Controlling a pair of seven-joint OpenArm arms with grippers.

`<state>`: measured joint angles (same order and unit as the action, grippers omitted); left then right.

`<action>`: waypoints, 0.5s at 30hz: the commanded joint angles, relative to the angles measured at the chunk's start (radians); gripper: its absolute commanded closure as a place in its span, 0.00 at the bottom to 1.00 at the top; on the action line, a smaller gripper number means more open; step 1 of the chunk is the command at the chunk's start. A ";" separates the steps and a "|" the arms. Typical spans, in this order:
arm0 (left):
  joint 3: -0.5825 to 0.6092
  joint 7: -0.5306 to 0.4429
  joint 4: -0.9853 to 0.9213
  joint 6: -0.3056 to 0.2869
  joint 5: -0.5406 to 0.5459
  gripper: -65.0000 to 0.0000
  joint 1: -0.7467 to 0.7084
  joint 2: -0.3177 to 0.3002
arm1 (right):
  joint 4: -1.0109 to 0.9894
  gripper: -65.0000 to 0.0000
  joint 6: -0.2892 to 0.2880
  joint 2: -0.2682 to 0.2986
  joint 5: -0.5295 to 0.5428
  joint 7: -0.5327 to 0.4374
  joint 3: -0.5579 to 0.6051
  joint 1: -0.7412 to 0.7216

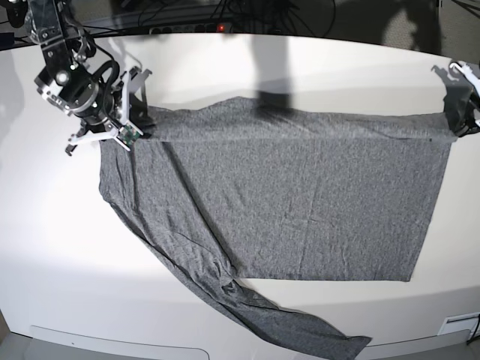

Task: Fold the T-shirt properly
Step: 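Lift the shoulder edge and fold it over the shirt body with both grippers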

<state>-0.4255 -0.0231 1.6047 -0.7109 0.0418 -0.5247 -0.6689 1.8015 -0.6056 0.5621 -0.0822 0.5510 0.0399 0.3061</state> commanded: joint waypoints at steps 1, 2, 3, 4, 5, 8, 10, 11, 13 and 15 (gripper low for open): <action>-0.011 -0.021 0.011 0.013 0.010 1.00 0.014 -0.021 | 0.001 1.00 0.006 0.010 -0.010 -0.013 -0.008 -0.021; -0.011 -0.022 0.011 0.013 0.011 1.00 0.024 -0.021 | -0.014 1.00 0.004 0.005 -0.009 -0.015 -0.007 -0.034; -0.011 -0.021 0.011 0.013 0.010 1.00 0.034 -0.018 | -0.029 1.00 0.004 0.000 -0.006 -0.017 -0.007 -0.047; -0.011 -0.021 0.011 0.013 0.010 1.00 0.043 -0.015 | -0.044 1.00 0.003 -0.003 -0.005 -0.019 -0.007 -0.059; -0.011 -0.021 0.011 0.013 0.007 1.00 0.051 -0.010 | -0.058 1.00 0.003 -0.006 0.001 -0.020 -0.007 -0.070; -0.011 -0.022 0.011 0.013 0.007 1.00 0.071 0.000 | -0.084 1.00 0.003 -0.005 0.033 -0.021 -0.007 -0.093; -0.011 -0.022 0.011 0.013 -0.003 1.00 0.084 0.013 | -0.097 1.00 0.003 -0.006 0.038 -0.023 -0.007 -0.108; -0.011 -0.026 0.011 0.013 -0.018 1.00 0.093 0.022 | -0.101 1.00 0.003 -0.005 0.038 -0.027 -0.007 -0.113; -0.011 -0.026 0.011 0.013 -0.055 1.00 0.110 0.041 | -0.112 1.00 0.003 -0.006 0.038 -0.033 -0.007 -0.126; -0.011 -0.030 0.011 0.013 -0.086 1.00 0.125 0.060 | -0.116 1.00 0.003 -0.005 0.037 -0.044 -0.007 -0.131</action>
<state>-0.4255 -0.0250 1.6035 -0.7136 -0.0620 -0.4065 -0.5873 1.6741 -0.6102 0.5407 -0.0452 0.5201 0.0406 0.1883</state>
